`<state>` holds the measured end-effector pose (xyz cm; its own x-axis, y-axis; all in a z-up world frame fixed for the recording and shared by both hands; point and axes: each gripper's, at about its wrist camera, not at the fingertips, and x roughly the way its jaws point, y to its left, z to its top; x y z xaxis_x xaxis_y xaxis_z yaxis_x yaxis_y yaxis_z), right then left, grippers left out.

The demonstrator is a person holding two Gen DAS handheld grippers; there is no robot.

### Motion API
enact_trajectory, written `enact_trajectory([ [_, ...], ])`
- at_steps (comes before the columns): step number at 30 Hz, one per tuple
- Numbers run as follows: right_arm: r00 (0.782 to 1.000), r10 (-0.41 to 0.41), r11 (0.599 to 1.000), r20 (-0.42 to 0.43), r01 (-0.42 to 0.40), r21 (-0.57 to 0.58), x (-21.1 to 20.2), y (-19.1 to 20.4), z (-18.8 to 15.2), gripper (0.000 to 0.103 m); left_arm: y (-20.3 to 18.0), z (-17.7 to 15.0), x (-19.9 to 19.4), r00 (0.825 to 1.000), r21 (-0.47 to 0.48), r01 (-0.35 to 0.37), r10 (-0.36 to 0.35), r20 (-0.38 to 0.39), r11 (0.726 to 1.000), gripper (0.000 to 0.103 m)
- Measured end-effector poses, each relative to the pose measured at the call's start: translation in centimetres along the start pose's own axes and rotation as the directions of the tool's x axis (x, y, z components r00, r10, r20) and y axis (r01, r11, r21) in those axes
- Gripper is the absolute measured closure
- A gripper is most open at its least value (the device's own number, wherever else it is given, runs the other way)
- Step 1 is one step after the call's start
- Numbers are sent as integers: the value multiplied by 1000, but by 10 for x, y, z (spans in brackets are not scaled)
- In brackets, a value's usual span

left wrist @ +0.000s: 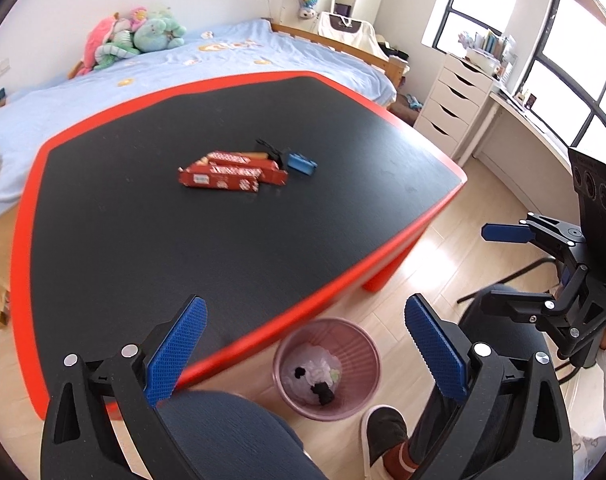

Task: Collect trash
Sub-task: 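Move both open tools back over the remaining items on the table, then grasp the red SURPRISE BOX cartons with the left tool while the right tool grasps the blue clip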

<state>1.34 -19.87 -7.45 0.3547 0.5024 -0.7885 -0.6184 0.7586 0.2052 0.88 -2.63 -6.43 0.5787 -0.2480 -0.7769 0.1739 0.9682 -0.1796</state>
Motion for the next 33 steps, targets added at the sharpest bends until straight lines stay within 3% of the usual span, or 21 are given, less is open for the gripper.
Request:
enact_trajectory([
  [15,999,-32,997,23,34,-72,26,-20,80,4,41,58,27,999,-15,-43,43,18,999,8],
  [33,996,-22,993,-85,12,-122,113,-53,135,4,71,93,100,997,-2,-35,35,-74,999,8],
])
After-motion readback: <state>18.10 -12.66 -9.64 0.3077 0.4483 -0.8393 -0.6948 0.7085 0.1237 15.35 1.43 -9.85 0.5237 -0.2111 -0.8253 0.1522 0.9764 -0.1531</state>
